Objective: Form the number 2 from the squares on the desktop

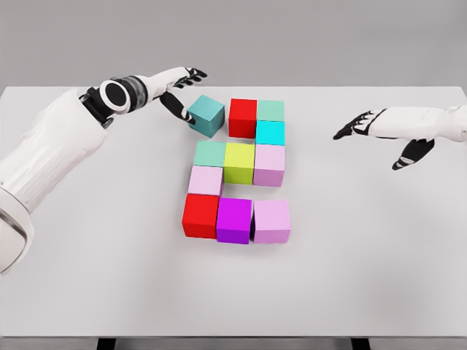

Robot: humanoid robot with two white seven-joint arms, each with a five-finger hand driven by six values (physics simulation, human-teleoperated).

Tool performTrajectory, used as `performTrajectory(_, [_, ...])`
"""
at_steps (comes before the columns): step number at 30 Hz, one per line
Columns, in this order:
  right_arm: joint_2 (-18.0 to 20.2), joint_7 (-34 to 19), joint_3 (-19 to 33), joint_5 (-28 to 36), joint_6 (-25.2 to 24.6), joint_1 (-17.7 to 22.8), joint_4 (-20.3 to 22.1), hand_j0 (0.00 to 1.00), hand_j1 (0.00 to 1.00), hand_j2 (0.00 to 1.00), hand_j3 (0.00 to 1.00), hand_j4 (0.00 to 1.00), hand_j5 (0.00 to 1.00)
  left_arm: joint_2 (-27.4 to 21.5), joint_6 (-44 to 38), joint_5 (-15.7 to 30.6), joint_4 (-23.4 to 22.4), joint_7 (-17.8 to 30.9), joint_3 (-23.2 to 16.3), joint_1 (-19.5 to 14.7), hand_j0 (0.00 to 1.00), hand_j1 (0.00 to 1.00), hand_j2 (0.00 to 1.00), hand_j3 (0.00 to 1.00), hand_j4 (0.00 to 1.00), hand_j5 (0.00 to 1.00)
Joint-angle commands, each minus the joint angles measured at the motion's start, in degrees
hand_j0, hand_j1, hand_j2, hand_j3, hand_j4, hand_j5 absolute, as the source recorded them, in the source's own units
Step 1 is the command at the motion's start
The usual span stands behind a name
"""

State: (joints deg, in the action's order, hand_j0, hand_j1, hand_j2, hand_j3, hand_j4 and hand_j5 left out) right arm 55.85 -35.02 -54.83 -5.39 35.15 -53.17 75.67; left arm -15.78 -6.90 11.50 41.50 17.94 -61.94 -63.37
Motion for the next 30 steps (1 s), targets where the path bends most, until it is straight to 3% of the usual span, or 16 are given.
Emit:
performTrajectory(1, [0.13, 0.02, 0.07, 0.38, -0.15, 0.00, 0.01, 1.00, 1.00, 1.00, 1.00, 1.00, 1.00, -0.65, 0.30, 0.02, 0.08, -0.01, 0.06, 0.00, 1.00, 1.00, 1.00, 1.00, 1.00, 1.00])
performTrajectory(6, [0.13, 0.02, 0.07, 0.38, -0.15, 0.00, 0.01, 1.00, 1.00, 1.00, 1.00, 1.00, 1.00, -8.03, 2.94, 0.10, 1.83, 0.16, -0.55, -1.93, 1.00, 1.00, 1.00, 1.00, 1.00, 1.00])
performTrajectory(7, [0.13, 0.02, 0.07, 0.38, -0.15, 0.00, 0.10, 1.00, 1.00, 1.00, 1.00, 1.00, 1.00, -10.40, 3.12, -0.07, 2.27, 0.16, -2.65, -2.02, 1.00, 1.00, 1.00, 1.00, 1.00, 1.00])
performTrajectory(8, [0.13, 0.02, 0.07, 0.38, -0.15, 0.00, 0.10, 1.00, 1.00, 1.00, 1.00, 1.00, 1.00, -13.21, 3.73, -0.95, 4.99, 0.16, -6.95, -3.16, 1.00, 1.00, 1.00, 1.00, 1.00, 1.00])
performTrajectory(9, [0.22, 0.02, -0.02, 0.38, -0.15, 0.00, 0.10, 1.00, 1.00, 1.00, 1.00, 1.00, 1.00, -16.90, 4.61, -1.39, 10.86, 0.16, -12.31, -5.35, 1.00, 1.00, 1.00, 1.00, 1.00, 1.00])
performTrajectory(11, [0.22, 0.02, -0.02, 0.38, -0.15, 0.00, 0.10, 1.00, 1.00, 1.00, 1.00, 1.00, 1.00, -22.54, 4.96, -1.56, 17.13, 0.25, -13.74, -5.54, 1.00, 1.00, 1.00, 1.00, 1.00, 1.00])
performTrajectory(14, [0.31, 0.02, -0.02, 0.38, -0.15, 0.00, 0.01, 1.00, 1.00, 1.00, 1.00, 1.00, 1.00, -21.84, 5.14, -1.65, 17.48, 0.34, -14.70, -5.36, 1.00, 1.00, 1.00, 1.00, 1.00, 1.00])
performTrajectory(17, [0.22, 0.02, 0.07, 0.38, -0.15, 0.00, 0.10, 1.00, 1.00, 1.00, 1.00, 1.00, 1.00, -21.57, 5.14, -1.74, 20.99, 0.43, -15.05, -5.27, 1.00, 1.00, 1.00, 1.00, 1.00, 1.00])
performTrajectory(18, [0.22, 0.02, 0.07, 0.38, -0.15, 0.00, 0.10, 1.00, 1.00, 1.00, 1.00, 1.00, 1.00, -21.49, 4.62, -1.65, 21.87, 0.60, -17.24, -5.27, 1.00, 1.00, 1.00, 1.00, 1.00, 1.00])
performTrajectory(20, [0.22, 0.02, -0.01, 0.38, -0.15, 0.00, 0.18, 1.00, 1.00, 1.00, 1.00, 1.00, 1.00, -21.48, 4.26, -1.65, 24.07, 3.32, -18.13, -5.27, 1.00, 1.00, 1.00, 1.00, 1.00, 1.00])
performTrajectory(22, [0.22, 0.02, 0.07, 0.38, -0.15, 0.00, 0.27, 1.00, 1.00, 1.00, 1.00, 1.00, 1.00, -21.57, 4.26, -1.74, 24.33, 3.77, -19.80, -5.19, 1.00, 1.00, 1.00, 1.00, 1.00, 1.00])
performTrajectory(30, [0.22, 0.02, 0.07, 0.38, -0.15, 0.00, 0.36, 1.00, 1.00, 1.00, 1.00, 1.00, 1.00, -21.40, 5.05, -3.06, 24.42, 3.94, -20.07, -5.45, 1.00, 1.00, 1.00, 1.00, 1.00, 1.00])
